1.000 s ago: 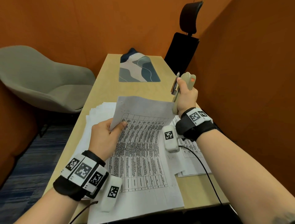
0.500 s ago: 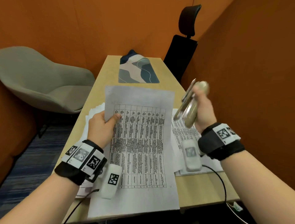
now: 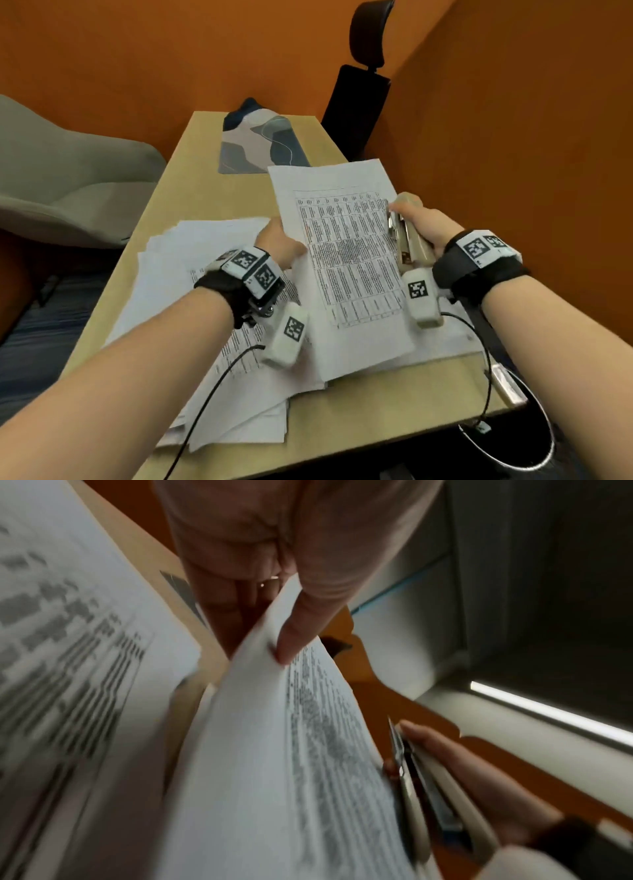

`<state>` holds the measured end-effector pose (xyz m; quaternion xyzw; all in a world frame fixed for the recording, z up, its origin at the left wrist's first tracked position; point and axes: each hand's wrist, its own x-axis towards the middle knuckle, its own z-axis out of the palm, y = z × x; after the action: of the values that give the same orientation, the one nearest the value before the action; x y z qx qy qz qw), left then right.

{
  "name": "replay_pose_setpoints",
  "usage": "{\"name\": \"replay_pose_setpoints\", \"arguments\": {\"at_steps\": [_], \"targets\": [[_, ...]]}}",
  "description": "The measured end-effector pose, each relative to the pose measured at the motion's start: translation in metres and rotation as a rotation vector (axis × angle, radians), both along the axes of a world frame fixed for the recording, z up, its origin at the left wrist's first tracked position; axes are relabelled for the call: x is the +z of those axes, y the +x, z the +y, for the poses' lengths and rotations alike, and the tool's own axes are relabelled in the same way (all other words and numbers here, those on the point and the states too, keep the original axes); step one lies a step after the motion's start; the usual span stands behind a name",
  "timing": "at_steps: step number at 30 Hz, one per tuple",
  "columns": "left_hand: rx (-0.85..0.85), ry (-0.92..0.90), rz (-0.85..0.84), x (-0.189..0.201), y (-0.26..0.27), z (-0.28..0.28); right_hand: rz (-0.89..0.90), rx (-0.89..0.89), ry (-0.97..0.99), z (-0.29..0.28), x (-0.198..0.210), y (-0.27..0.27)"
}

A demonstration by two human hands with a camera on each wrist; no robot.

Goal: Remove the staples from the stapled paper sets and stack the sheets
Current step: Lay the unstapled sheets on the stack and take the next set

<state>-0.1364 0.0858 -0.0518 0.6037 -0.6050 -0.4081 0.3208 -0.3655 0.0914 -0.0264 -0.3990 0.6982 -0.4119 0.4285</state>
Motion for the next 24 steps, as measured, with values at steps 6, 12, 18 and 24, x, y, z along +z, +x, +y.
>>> {"name": "replay_pose_setpoints", "arguments": {"at_steps": [6, 12, 18, 24], "targets": [[-0.205, 0.178, -0.387, -0.038, -0.061, -0.013, 0.27, -0.009, 0.216, -0.02, -0.027, -0.042], [-0.234, 0.224, -0.531, -0.053, -0.087, -0.025, 0.522, 0.051, 0.361, -0.037, -0.043, -0.033], [-0.227, 0.225, -0.571, -0.057, -0.099, -0.025, 0.543, 0.087, 0.359, -0.044, -0.063, -0.037], [-0.153, 0.207, -0.398, -0.059, -0.099, -0.025, 0.595, 0.058, 0.457, -0.041, -0.068, -0.039]]}}
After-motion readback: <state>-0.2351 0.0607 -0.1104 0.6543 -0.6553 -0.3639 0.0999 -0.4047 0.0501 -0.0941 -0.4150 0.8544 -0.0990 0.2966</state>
